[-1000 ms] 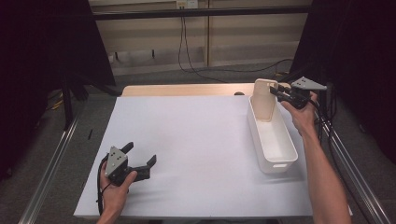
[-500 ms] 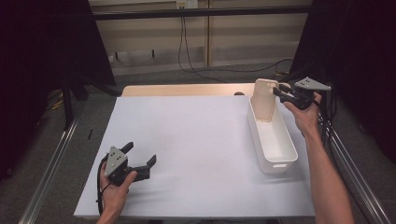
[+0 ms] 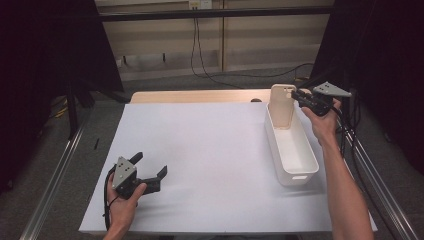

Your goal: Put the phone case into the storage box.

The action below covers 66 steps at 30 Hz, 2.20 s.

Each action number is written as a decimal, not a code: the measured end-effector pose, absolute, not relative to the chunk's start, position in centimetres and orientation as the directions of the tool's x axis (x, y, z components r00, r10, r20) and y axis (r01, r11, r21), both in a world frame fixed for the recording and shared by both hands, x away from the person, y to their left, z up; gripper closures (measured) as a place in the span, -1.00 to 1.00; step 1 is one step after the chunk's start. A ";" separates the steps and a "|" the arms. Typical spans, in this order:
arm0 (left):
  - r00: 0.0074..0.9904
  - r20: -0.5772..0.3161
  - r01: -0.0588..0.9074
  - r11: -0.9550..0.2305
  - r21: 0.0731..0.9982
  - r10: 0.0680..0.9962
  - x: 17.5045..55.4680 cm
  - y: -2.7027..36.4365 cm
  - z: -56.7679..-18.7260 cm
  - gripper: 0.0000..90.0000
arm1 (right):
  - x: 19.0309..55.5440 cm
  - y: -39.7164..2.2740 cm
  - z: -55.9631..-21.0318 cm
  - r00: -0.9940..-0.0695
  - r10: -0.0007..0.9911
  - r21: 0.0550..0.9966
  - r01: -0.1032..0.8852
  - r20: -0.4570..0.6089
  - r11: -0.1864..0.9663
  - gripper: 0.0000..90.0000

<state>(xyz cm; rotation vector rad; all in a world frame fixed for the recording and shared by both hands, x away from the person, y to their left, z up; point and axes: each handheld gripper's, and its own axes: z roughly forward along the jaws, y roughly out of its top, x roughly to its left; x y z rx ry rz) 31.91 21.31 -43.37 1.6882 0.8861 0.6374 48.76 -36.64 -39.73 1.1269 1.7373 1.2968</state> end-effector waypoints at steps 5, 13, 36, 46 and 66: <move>0.577 -0.018 0.242 -0.149 0.959 0.817 31.9 21.4 -43.4 -0.93 | 49.0 -36.7 -39.9 -0.388 0.921 0.964 0.232 -0.028 0.127 0.79; 0.575 -0.022 0.247 -0.147 0.958 0.818 32.0 21.3 -43.4 -0.93 | 49.3 -36.7 -40.3 -0.379 0.925 0.966 0.229 -0.026 0.121 0.77; 0.567 -0.033 0.239 -0.126 0.963 0.823 32.3 21.5 -43.3 -0.93 | 48.8 -37.2 -39.9 -0.359 0.933 0.971 0.228 0.021 0.066 0.29; 0.567 -0.030 0.229 -0.123 0.966 0.823 32.2 21.7 -43.1 -0.93 | 48.4 -37.0 -39.6 -0.374 0.927 0.970 0.237 0.034 0.060 -0.12; 0.560 -0.044 0.230 -0.105 0.968 0.828 31.8 22.5 -43.4 -0.93 | 48.0 -36.0 -38.9 -0.352 0.934 0.967 0.253 0.067 0.026 -0.92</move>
